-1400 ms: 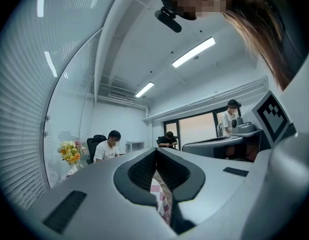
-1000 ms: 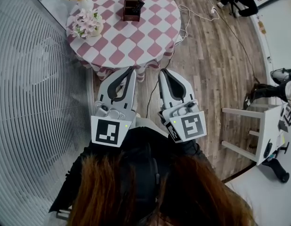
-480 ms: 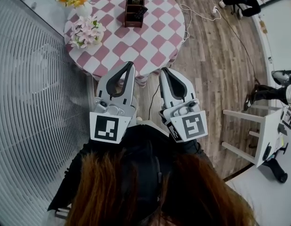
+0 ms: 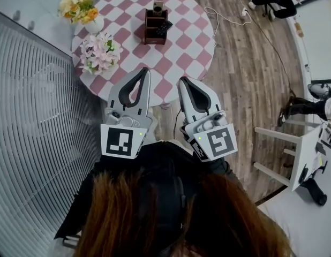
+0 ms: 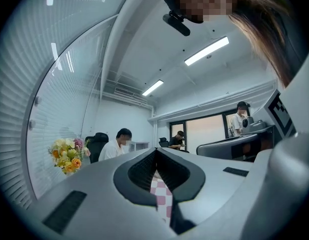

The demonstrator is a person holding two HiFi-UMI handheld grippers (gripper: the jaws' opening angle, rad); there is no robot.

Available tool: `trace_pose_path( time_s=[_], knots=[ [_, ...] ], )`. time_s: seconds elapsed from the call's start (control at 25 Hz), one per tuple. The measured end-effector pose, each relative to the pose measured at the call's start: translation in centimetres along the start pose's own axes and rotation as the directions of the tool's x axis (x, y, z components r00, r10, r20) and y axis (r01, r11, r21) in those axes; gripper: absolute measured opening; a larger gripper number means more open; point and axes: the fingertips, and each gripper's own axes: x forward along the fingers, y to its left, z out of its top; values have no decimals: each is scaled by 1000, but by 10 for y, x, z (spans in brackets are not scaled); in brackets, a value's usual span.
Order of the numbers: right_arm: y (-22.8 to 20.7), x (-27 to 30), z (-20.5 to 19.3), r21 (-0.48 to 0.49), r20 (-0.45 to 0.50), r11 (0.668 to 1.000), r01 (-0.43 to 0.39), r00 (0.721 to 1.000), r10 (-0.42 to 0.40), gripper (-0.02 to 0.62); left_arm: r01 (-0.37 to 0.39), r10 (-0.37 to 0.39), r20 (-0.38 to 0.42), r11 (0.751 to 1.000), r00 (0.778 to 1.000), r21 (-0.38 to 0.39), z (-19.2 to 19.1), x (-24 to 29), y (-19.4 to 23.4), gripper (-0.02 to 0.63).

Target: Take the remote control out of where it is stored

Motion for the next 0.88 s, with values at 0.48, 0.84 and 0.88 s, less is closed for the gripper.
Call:
trace_pose_path(
  time_s=[0.48,0.84,0.88],
  knots=[
    [-29,64,3,2,-14,1000,30,999,-30,14,26,-26,-25,1000,999,2,-8,49,49,9],
    [-43,97,-1,11,-33,1000,-11,999,11,14,-19,19,-51,1000,999,1,-14,69,72,9],
    [-44,99,-2,15,-35,1000,-16,999,17,14,-24,25,-53,1000,998,2,-15,70,73,9]
  ],
)
